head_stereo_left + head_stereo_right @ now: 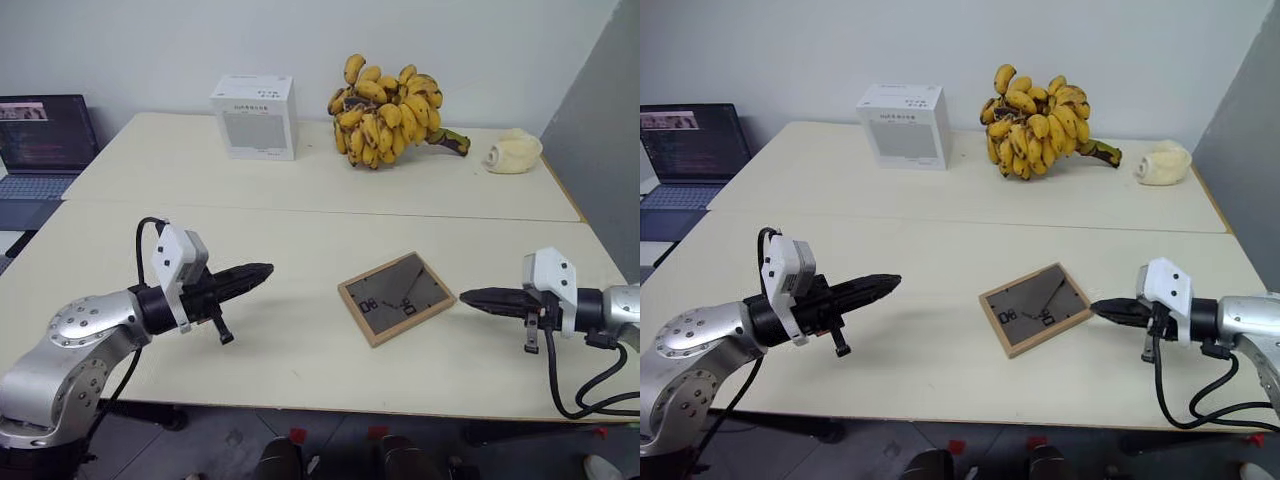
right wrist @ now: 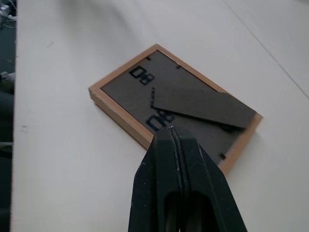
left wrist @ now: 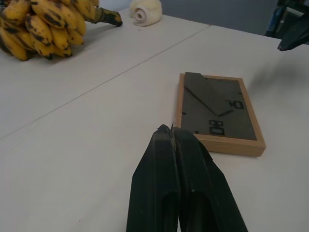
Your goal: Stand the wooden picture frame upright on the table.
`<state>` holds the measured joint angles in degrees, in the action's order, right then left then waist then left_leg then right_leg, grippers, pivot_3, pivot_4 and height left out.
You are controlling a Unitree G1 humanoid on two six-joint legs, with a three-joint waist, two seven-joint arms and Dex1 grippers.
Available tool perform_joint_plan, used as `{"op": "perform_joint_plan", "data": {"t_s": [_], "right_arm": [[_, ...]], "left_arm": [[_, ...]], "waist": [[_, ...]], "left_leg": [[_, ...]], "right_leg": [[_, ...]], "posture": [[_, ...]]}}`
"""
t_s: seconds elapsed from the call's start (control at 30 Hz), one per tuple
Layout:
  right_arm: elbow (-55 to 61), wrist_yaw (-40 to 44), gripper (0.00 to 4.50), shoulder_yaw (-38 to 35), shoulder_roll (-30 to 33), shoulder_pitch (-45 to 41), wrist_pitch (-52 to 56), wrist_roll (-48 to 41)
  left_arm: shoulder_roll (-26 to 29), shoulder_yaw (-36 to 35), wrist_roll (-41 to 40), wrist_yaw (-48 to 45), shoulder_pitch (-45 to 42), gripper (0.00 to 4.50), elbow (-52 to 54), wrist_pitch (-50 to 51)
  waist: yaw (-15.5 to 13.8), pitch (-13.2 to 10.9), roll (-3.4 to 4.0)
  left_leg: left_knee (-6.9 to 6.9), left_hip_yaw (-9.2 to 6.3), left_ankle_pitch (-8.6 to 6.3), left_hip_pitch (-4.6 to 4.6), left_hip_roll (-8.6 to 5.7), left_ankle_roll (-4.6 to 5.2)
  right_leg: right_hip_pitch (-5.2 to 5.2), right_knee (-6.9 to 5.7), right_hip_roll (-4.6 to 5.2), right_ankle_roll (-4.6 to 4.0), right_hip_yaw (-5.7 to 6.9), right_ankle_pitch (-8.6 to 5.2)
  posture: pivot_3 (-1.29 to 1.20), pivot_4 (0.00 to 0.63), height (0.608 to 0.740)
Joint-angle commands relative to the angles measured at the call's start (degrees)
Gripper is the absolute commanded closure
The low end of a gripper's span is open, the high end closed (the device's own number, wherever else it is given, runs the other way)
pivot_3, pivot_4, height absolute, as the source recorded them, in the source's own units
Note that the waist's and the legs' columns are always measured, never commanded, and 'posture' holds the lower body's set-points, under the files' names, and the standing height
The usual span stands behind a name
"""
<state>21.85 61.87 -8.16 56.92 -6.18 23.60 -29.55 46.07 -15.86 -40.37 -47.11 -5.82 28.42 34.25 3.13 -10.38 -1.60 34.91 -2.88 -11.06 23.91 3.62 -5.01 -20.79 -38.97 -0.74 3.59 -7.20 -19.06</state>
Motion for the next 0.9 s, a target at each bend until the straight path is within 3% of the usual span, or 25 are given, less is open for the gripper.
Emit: {"op": "perform_joint_plan", "data": {"t_s": [0.03,0.67,0.9], "right_arm": [[2.9,-1.3,4.50,-1.0,-0.4,-1.2,2.4,-1.5],[5.5,-4.8,4.50,-1.4,-2.1,-1.9,5.7,-1.3],[5.7,-7.1,4.50,-1.4,-2.8,1.3,3.7,1.7]], "left_arm": [[-0.3,-0.8,-0.5,2.1,-2.7,4.49,0.2,0.4],[-0.3,1.1,0.5,1.5,-5.7,4.49,-2.1,0.6],[-1.1,6.8,5.9,-1.1,-11.4,4.49,-10.2,-2.5]], "waist": [[-0.1,0.0,-0.07],[-0.1,-0.1,-0.06],[-0.3,-0.1,-0.07]], "left_leg": [[0.01,-0.01,0.00,0.01,0.00,0.00],[0.00,-0.01,0.00,0.04,0.03,0.00],[0.01,-0.01,0.00,0.05,0.02,0.00]], "right_leg": [[0.00,0.00,0.00,0.00,0.01,0.00],[-0.07,-0.03,-0.03,-0.01,0.02,0.01],[-0.06,-0.03,-0.04,-0.01,0.03,0.01]], "posture": [[0.00,0.150,0.740],[0.00,0.150,0.740],[0.00,0.150,0.740]]}}
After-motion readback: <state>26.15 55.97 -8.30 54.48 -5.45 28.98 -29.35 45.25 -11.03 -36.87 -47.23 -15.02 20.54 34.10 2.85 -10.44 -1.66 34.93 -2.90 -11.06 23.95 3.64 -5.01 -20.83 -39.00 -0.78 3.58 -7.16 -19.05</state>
